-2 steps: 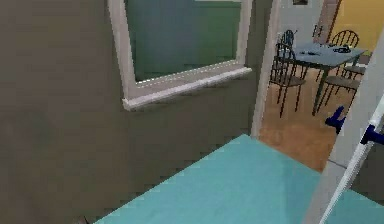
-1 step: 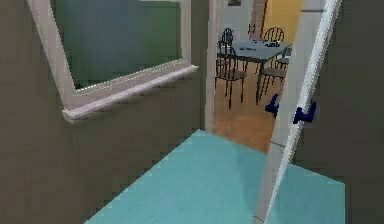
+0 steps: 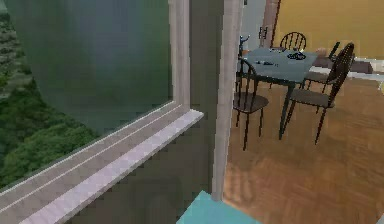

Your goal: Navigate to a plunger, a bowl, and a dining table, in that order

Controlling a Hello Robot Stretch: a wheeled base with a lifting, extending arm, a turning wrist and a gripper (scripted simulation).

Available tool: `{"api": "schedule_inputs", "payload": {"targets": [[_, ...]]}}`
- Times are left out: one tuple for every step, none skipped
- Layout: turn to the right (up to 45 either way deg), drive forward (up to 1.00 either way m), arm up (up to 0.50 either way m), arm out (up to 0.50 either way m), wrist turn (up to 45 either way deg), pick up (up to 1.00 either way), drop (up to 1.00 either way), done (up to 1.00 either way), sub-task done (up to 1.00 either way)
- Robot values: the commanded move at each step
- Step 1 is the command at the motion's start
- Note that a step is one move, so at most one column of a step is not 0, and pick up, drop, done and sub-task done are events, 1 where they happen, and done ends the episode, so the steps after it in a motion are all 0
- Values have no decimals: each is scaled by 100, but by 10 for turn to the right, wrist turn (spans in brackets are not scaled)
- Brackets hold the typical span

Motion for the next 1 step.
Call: {"api": "schedule_inputs", "payload": {"targets": [[270,0,0,0,0,0,0,0,0]]}}
